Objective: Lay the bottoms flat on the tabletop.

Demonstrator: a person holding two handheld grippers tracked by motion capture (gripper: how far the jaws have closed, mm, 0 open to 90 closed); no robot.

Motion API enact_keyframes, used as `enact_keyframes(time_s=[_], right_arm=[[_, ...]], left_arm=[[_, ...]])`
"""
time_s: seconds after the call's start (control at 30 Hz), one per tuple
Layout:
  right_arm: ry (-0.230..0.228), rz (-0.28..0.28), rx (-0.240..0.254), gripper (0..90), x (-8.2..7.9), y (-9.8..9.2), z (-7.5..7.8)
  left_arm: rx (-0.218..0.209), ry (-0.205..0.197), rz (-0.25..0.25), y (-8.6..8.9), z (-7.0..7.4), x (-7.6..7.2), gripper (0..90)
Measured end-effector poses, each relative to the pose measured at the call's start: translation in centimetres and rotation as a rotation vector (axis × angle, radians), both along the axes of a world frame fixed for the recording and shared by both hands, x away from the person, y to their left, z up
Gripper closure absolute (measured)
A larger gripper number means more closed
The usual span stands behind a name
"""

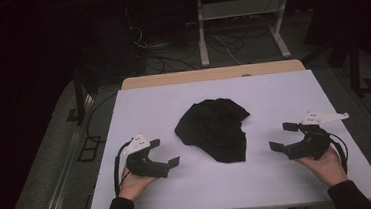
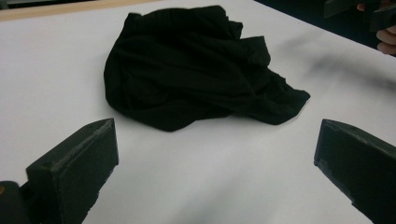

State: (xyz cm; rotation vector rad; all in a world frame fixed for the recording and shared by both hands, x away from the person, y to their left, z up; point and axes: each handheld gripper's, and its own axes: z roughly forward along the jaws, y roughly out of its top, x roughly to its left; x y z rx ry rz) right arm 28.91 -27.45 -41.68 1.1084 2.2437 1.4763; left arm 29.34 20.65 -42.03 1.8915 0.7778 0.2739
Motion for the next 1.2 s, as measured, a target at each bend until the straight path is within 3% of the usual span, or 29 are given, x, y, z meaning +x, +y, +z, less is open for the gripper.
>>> enact_keyframes(time_s=[0.17, 0.77, 1.1, 1.2], right_arm=[[-0.003, 0.001, 0.018, 1.0, 0.5, 0.1, 0.7], [0.006, 0.003, -0.001, 0.4, 3.2, 0.6, 2.4], [0.012, 0.041, -0.026, 0.5, 5.0, 2.1, 3.4], [0.016, 0.051, -0.038, 0.4, 5.7, 2.6, 3.5]], left_arm=[[0.024, -0.007, -0.007, -0.2, 0.6, 0.4, 0.0], [0.039, -0.012, 0.013, 0.4, 2.5, 2.7, 0.0], [0.048, -0.011, 0.026, 0.6, 2.9, 4.1, 0.0], [0.069, -0.021, 0.031, 0.5, 2.9, 4.4, 0.0]])
